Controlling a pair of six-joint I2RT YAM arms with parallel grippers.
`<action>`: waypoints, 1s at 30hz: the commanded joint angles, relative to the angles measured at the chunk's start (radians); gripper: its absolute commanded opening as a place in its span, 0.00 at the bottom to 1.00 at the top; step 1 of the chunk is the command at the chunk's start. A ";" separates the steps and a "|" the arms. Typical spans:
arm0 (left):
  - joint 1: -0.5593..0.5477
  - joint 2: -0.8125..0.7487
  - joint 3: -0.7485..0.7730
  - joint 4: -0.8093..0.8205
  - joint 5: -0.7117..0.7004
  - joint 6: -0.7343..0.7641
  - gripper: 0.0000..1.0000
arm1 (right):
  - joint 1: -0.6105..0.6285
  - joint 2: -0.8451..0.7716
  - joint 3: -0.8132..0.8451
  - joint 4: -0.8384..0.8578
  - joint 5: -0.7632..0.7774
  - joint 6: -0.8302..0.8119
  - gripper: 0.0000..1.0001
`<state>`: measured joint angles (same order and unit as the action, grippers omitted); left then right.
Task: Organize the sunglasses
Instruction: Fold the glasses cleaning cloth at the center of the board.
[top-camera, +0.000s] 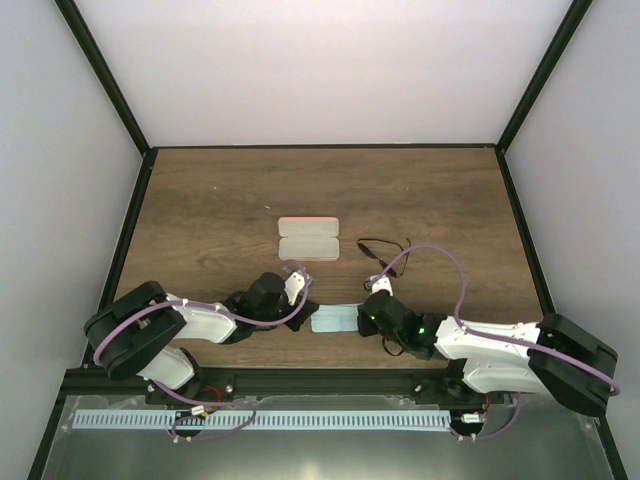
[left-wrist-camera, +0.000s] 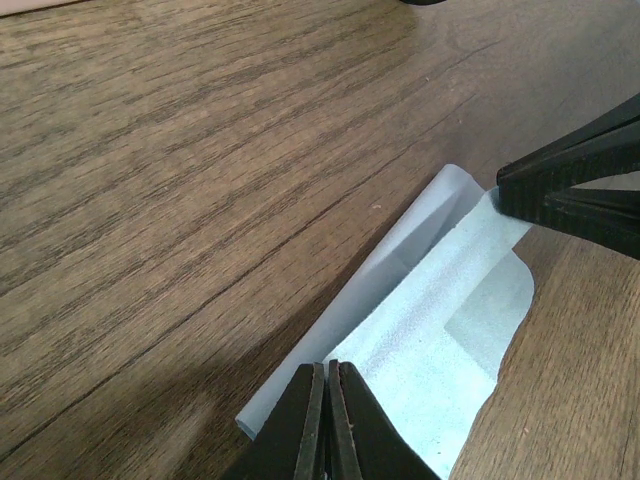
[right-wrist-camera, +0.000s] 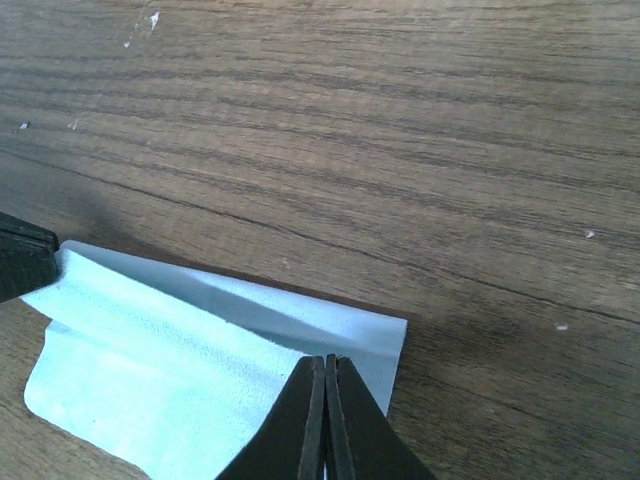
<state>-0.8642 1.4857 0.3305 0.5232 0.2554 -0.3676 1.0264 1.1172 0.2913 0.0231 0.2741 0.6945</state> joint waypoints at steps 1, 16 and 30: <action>-0.004 0.001 -0.013 0.022 0.000 -0.008 0.06 | 0.018 0.002 -0.003 -0.011 0.030 0.018 0.01; -0.007 0.013 -0.013 0.027 0.010 -0.011 0.09 | 0.021 0.018 -0.003 -0.012 0.042 0.027 0.03; -0.012 0.016 -0.013 0.029 0.001 -0.011 0.16 | 0.020 -0.026 -0.003 -0.023 0.044 0.026 0.16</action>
<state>-0.8707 1.5005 0.3252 0.5304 0.2554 -0.3790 1.0374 1.1088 0.2905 0.0219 0.2886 0.7158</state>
